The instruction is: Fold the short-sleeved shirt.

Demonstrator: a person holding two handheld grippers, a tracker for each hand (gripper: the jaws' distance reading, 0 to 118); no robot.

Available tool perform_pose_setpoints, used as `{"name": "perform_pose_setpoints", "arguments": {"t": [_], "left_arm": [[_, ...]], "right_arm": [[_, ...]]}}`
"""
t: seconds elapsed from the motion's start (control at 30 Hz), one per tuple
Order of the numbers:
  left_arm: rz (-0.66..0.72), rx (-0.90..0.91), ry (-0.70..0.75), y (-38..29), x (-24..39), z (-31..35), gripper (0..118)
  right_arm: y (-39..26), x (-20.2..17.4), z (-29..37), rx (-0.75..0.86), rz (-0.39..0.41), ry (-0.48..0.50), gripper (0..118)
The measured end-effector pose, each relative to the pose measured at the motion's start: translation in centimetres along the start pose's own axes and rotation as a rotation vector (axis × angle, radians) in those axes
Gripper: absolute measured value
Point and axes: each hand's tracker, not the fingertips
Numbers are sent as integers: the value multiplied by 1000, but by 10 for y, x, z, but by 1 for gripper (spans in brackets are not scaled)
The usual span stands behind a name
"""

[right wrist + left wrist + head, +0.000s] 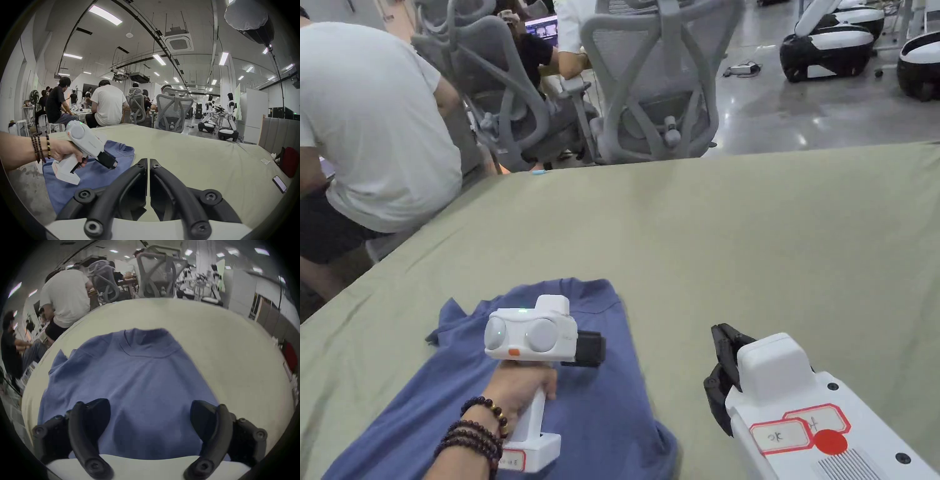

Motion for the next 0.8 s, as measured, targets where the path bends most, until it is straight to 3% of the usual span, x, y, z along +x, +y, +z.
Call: {"name": "perform_pose_setpoints", "arguments": {"t": [0.07, 0.13, 0.17, 0.2, 0.27, 0.33, 0.43, 0.6, 0.7, 0.8], "left_arm": [[77, -39, -62, -10, -3, -17, 90], [185, 6, -76, -10, -12, -12, 68], [174, 12, -24, -7, -12, -6, 30], [165, 29, -11, -7, -11, 1, 2], [152, 48, 55, -5, -12, 10, 2], [230, 47, -10, -2, -21, 13, 2], [224, 79, 0, 9, -25, 29, 2], [83, 274, -10, 40, -22, 97, 2], [114, 448, -114, 69, -7, 157, 2], [8, 574, -260, 99, 38, 221, 2]], "right_arm": [[-4, 2, -8, -9, -12, -8, 4], [-6, 4, -12, -19, -21, -9, 4], [-7, 4, -13, -23, -22, -10, 4], [-8, 5, -14, -25, -23, -11, 4], [-9, 6, -14, -35, -27, -16, 4], [-10, 8, -12, -44, -34, -25, 4], [-8, 15, -3, -43, -38, -31, 4], [-5, 43, 24, -26, -45, -68, 4], [-3, 65, 48, -22, -56, -120, 4], [-4, 91, 73, -20, -43, -184, 4]]}}
